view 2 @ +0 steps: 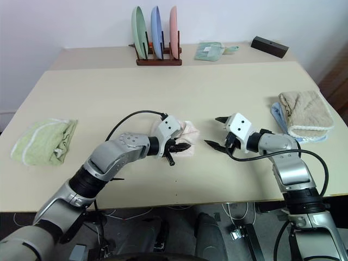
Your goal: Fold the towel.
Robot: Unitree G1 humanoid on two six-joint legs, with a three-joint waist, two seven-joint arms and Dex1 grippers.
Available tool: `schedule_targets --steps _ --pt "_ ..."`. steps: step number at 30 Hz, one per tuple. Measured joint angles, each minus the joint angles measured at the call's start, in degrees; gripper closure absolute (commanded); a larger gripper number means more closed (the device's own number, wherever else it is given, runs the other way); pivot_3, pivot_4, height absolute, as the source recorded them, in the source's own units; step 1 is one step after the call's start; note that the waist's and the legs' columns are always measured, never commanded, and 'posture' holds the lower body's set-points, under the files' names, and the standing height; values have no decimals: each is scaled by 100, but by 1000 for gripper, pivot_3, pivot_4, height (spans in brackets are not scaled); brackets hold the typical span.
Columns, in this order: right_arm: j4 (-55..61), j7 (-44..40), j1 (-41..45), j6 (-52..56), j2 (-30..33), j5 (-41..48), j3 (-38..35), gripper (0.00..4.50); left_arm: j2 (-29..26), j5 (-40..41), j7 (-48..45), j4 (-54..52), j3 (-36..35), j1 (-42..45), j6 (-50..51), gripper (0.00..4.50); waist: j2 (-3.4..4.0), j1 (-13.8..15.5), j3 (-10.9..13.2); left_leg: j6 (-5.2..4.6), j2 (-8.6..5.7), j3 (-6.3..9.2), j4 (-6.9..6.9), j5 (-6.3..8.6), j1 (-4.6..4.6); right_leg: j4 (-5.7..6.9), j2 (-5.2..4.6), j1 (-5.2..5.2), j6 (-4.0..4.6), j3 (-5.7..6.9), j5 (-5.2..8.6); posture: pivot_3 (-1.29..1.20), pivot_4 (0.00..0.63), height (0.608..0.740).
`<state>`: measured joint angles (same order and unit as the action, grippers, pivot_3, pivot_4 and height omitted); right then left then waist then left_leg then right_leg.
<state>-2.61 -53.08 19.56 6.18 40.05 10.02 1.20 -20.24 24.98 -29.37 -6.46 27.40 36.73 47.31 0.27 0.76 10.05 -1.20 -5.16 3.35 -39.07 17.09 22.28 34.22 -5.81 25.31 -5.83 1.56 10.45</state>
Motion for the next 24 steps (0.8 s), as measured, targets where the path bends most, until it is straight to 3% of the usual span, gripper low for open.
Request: schedule_targets --steps 4,11,13,16,21,24 --pt "-2 18 0 -49 0 -25 0 0 0 89 -214 -206 -241 -180 135 494 0 -3 0 0 1 2 0 0 0 2 1 1 0 0 0 0 150 740" --pt "-173 40 99 -53 15 -32 4 0 -323 722 -664 -1062 -1303 -601 320 494 0 -7 0 1 2 2 -1 0 0 2 1 2 0 0 0 0 150 740" --pt "-206 40 190 -25 24 -31 12 564 -573 820 -816 -1325 -1485 -774 330 430 0 -6 0 1 2 2 -1 0 0 2 0 1 0 0 0 0 150 740" --pt "-253 59 285 116 47 -32 6 1798 -911 1093 -1064 -1684 -1844 -1162 352 1367 0 -4 1 1 2 2 0 0 1 1 0 2 1 -4 0 0 150 740" --pt "-294 241 639 375 -37 69 -96 4317 -751 1023 -510 -1442 -2672 -1076 114 3835 -1 7 1 1 0 5 -5 0 1 2 0 -2 2 1 -1 0 150 740" --pt "-201 507 1048 807 -371 406 -337 4419 -618 414 -26 -937 -2637 -859 -296 3853 -1 0 1 3 1 5 -3 -1 1 2 2 1 1 1 -1 0 150 740"
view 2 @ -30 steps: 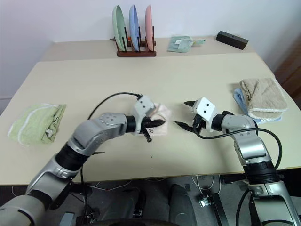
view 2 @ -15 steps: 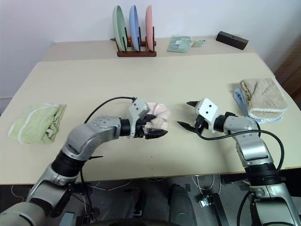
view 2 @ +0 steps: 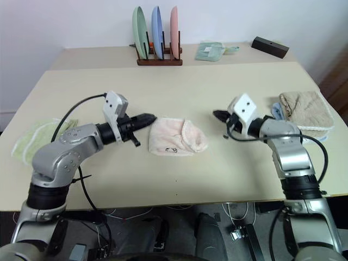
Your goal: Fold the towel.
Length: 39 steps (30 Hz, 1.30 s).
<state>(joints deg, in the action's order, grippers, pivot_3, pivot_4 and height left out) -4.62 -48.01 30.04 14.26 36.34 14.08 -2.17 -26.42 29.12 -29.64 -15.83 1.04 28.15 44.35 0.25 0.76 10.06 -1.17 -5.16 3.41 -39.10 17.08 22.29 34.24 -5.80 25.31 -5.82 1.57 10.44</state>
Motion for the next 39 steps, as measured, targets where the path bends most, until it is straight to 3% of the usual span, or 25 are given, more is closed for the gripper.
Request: schedule_targets --steps 4,10,15,24,27,28,30,33,34,36,39 --pt "718 153 97 899 -611 632 56 4419 327 -252 40 300 120 -26 -327 3853 0 -7 0 0 2 2 8 0 4 -3 -1 6 0 -3 0 0 150 740" --pt "665 558 -198 1377 -1271 451 819 4419 330 -729 -325 918 717 -315 -774 3853 2 11 -1 -1 -4 1 0 1 3 2 -3 4 0 -1 0 0 150 740" --pt "456 535 -717 1188 -1287 111 1272 4419 346 -1097 -419 1287 908 -432 -1132 3853 2 -12 -2 -2 -4 1 1 1 3 3 -2 6 0 0 0 0 150 740" --pt "2 602 -712 455 -1335 -276 1331 4419 577 -1256 -414 1335 830 -838 -1638 3853 3 -4 -16 -1 -2 1 0 1 -14 4 -1 -10 0 0 0 0 150 740" --pt "144 321 -714 431 -1211 -118 1212 3189 665 -760 -463 1009 440 -1060 -1323 3853 3 -13 -14 -1 -1 1 2 1 -9 5 -1 -2 0 -1 0 0 150 740" --pt "234 239 -710 462 -1147 -39 1147 2657 665 -595 -488 901 315 -1099 -1203 3612 3 -10 -14 -1 0 1 1 1 -7 6 -1 0 0 -1 0 0 150 740" --pt "499 19 -671 565 -943 142 989 1709 658 -98 -512 572 -101 -1186 -856 2982 2 -11 -13 -2 0 1 0 2 -5 6 -1 1 0 -1 0 0 150 740" --pt "813 -264 -533 745 -613 420 758 211 668 594 -336 248 -767 -1158 -424 1578 2 -8 -13 -2 0 2 -1 2 -4 5 -1 1 -1 0 0 0 150 740" --pt "942 -351 -476 811 -484 525 641 0 667 831 -216 181 -1044 -1117 -253 1036 2 -7 -13 -2 1 2 0 2 -4 5 -1 0 -1 1 0 0 150 740" --pt "1123 -425 -422 874 -337 596 509 0 616 1130 -48 145 -1342 -1076 44 41 2 -6 -13 -2 0 2 0 2 -4 4 0 -1 -1 1 1 0 150 740" --pt "1187 -532 -436 877 -161 572 516 0 611 1483 268 222 -1448 -1008 720 41 2 10 -13 -3 -3 2 -2 2 -4 5 -2 -4 -1 1 1 0 150 740"
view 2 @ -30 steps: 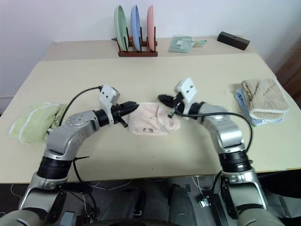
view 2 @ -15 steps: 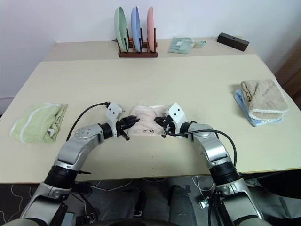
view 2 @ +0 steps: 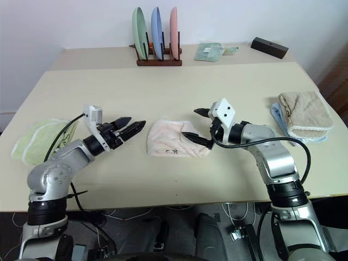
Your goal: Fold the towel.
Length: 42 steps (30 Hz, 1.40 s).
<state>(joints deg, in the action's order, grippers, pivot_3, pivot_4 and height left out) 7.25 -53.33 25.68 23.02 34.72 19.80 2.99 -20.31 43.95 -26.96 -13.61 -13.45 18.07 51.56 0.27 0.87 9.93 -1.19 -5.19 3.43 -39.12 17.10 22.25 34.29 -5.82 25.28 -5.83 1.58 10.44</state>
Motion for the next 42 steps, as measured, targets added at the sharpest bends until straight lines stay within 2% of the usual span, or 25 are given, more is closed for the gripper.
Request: schedule_targets --steps 3,6,12,15,22,28,32,38,42 --pt "142 -138 -1 -68 231 -52 2 0 147 102 534 507 38 146 784 41 -3 -11 2 -1 0 1 -2 0 0 1 2 -1 -1 0 0 0 150 740" --pt "184 -171 -18 -85 241 -51 5 0 161 -4 584 678 362 360 973 41 -4 2 2 2 2 1 -2 -1 0 2 2 -1 -1 1 0 0 150 740" --pt "354 -132 -252 -110 256 -87 14 0 856 162 652 1099 474 814 1350 41 -7 8 2 0 -2 2 -4 0 0 -2 -2 -4 -1 0 -1 0 150 740" --pt "378 -94 -379 -146 283 -124 13 0 1004 154 656 1134 633 878 1442 775 -7 -10 2 0 -1 1 -3 0 0 -1 -2 -4 -2 0 -1 0 150 740" --pt "425 23 -499 -195 371 -157 -92 0 1317 131 887 1230 575 855 1374 4391 -7 -7 3 1 0 1 -3 0 0 -2 -2 -2 -2 0 -1 0 150 740" --pt "416 127 -499 -287 400 -197 -143 0 1367 125 993 1141 375 694 1012 4459 -9 -8 4 1 0 1 -3 0 0 -2 -2 -1 -1 -1 -1 0 150 740" --pt "54 401 -275 -619 385 -507 -160 0 1230 184 958 695 -86 693 350 4459 -9 -12 4 4 1 0 -3 0 2 -1 -2 3 -1 -1 -1 0 150 740" --pt "-323 574 -77 -880 373 -571 -297 0 792 564 1953 196 -2181 1151 -1168 4459 -10 -15 5 13 5 0 5 1 3 -7 1 8 0 -3 -1 0 150 740" --pt "-428 537 -45 -1038 238 -581 -216 0 792 1112 2747 -37 -3175 456 -1516 4459 -11 -15 5 10 3 0 0 3 3 -9 0 5 -1 -6 -2 0 150 740"
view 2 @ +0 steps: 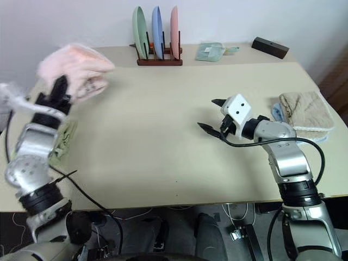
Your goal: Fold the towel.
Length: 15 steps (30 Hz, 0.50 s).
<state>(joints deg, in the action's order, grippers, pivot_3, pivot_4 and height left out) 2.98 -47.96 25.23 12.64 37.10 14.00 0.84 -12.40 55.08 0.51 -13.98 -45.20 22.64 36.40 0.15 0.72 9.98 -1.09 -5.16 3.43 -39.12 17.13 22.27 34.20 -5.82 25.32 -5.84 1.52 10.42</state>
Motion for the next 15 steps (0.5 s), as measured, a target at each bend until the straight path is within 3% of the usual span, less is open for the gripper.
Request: schedule_targets --steps 4,9,12,15 --pt "-233 -71 55 -136 -26 -56 61 0 106 576 680 -73 -737 -878 -203 4459 -9 12 2 0 1 1 -3 0 0 2 1 -3 0 -3 0 0 150 740" --pt "-437 -107 155 -314 -92 -147 104 0 729 1015 870 -178 -839 -1817 -541 4459 -23 45 -1 -4 1 3 -6 3 -1 0 1 -9 1 -1 1 0 150 740" --pt "-452 -144 154 -332 -113 -151 103 0 779 1279 911 -176 -816 -1919 -757 3459 -29 42 -4 -3 3 6 -6 2 -1 2 3 -9 2 0 1 0 150 740" --pt "-452 -156 154 -333 -132 -151 109 0 649 1442 830 -188 -599 -1971 -804 1992 -29 19 -4 -3 2 5 -5 2 -2 2 3 -9 2 -1 1 0 150 740"
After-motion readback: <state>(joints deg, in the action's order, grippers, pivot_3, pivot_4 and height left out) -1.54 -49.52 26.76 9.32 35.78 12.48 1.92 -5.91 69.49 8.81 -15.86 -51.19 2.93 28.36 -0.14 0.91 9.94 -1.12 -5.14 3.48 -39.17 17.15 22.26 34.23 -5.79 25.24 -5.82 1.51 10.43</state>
